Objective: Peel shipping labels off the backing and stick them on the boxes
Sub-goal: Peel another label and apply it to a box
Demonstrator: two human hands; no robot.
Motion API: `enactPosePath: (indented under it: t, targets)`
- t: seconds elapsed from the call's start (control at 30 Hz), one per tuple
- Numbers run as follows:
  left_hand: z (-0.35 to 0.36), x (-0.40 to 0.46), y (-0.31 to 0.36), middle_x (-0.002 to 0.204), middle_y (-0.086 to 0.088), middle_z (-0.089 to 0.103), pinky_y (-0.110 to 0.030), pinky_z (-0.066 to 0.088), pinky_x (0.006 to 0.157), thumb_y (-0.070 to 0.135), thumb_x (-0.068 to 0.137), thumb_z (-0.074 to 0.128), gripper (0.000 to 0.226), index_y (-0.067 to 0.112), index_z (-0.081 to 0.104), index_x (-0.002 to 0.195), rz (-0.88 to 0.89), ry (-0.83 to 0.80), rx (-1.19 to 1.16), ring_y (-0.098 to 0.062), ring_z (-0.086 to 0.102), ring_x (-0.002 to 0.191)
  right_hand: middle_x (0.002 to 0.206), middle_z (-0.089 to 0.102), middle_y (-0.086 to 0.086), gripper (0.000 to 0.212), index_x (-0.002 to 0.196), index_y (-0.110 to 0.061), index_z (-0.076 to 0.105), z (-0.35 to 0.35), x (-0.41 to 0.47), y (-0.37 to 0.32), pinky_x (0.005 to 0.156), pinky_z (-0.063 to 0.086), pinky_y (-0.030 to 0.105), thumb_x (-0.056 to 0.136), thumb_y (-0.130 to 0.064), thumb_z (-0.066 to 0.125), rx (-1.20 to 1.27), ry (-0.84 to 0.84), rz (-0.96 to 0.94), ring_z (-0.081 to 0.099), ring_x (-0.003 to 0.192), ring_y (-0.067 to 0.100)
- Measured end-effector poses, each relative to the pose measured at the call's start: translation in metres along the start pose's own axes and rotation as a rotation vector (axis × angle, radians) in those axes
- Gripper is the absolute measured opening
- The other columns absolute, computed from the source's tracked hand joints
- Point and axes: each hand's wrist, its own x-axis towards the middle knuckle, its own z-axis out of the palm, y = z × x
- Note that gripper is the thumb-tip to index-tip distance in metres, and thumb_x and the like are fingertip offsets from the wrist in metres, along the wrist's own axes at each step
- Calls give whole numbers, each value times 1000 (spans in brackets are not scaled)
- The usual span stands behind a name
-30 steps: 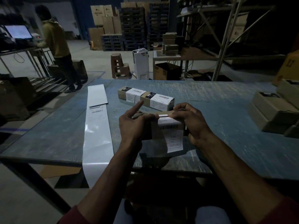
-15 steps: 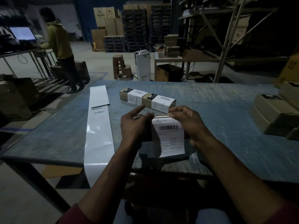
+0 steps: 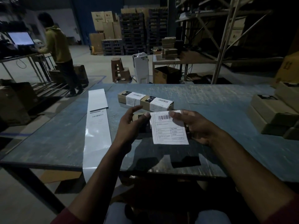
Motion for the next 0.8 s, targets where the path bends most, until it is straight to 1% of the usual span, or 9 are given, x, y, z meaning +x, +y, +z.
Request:
enactPosePath:
  t: [0.03,0.1,0.17,0.27,0.4,0.53,0.67,0.77,0.8]
  targets:
    - [1,-1,0,107,1,75,-16,55,58,29,93,76,48,27,60,138,0,-2,9,-8,76,80,114,79,15,51,126,-8,69,-2,1,3,79,62,39,81,-26,83,7,6,-8,77,103,31]
    - [5,-5,3,120,-6,67,-18,55,55,37,83,83,68,31,53,144,-21,-31,69,-12,72,83,111,79,16,48,125,-9,71,-3,1,6,73,63,38,80,-18,86,-1,33,-22,78,99,33]
    - [8,-6,4,117,-3,64,-22,57,54,37,70,93,88,34,48,146,-41,-61,109,-17,72,86,110,79,16,44,123,-10,72,-3,0,8,73,63,39,81,-16,86,-2,40,-38,78,97,33]
    - [6,-6,1,117,-7,71,-26,59,58,31,58,101,111,32,43,151,-30,-93,167,-18,75,87,109,80,16,49,122,-10,72,-5,-2,8,74,65,41,76,-17,87,-5,19,-46,78,96,33]
    - [1,-5,-1,114,-3,73,-30,63,67,30,54,103,115,30,43,152,-18,-129,238,-12,77,89,108,80,13,59,123,-10,70,-9,-6,10,71,64,38,67,-12,89,-75,-23,-52,79,94,31]
    - [-2,-2,-4,116,-4,73,-32,63,65,32,55,103,119,31,39,154,-69,-170,258,-18,77,92,109,80,12,62,123,-8,70,-11,-6,12,70,64,37,64,-7,90,-100,-53,-60,79,96,30]
    - [-7,0,-2,120,-6,71,-35,60,61,36,52,104,127,38,32,156,-107,-179,259,-24,77,93,110,80,11,64,123,-9,70,-11,-8,13,78,64,40,63,-12,91,-143,-96,-74,78,100,30]
    - [-9,6,-1,127,-10,66,-36,58,59,46,45,105,131,45,32,154,-161,-175,256,-30,73,95,112,79,13,64,125,-11,69,-11,-6,15,86,63,48,65,-20,90,-118,-81,-92,77,101,34]
    - [-9,8,-1,129,-12,65,-35,57,57,50,43,104,132,48,33,153,-180,-175,252,-33,71,94,112,79,14,64,125,-13,69,-11,-4,15,83,63,48,66,-24,90,-112,-72,-102,78,98,33]
